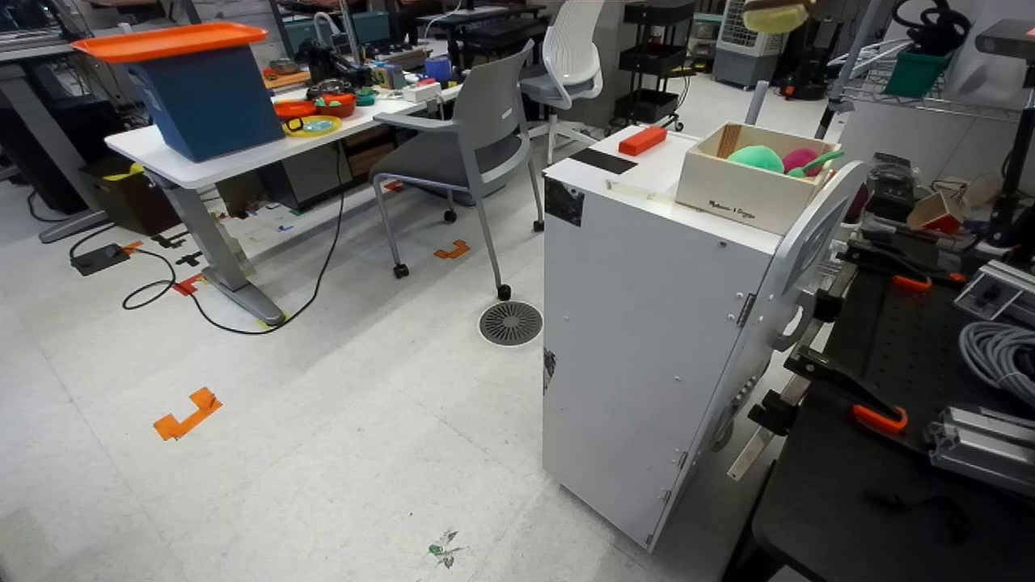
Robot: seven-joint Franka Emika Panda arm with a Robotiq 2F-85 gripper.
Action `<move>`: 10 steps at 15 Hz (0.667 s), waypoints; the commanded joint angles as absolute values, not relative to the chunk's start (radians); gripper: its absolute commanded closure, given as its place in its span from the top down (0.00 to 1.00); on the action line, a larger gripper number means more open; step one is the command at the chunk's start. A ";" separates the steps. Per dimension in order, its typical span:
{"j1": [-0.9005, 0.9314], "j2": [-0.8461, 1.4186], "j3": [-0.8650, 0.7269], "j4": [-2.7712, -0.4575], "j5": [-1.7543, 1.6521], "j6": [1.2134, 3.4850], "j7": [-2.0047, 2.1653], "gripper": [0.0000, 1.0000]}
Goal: Pick up the plush toy and put it in the box
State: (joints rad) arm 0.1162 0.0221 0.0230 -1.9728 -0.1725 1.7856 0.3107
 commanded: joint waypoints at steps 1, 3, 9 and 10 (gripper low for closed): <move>0.101 0.019 0.041 -1.990 -0.188 1.774 0.270 0.03; 0.098 0.022 0.039 -1.998 -0.203 1.769 0.269 0.03; 0.079 0.019 0.031 -2.018 -0.249 1.781 0.262 0.03; 0.076 0.018 0.031 -2.020 -0.244 1.780 0.255 0.03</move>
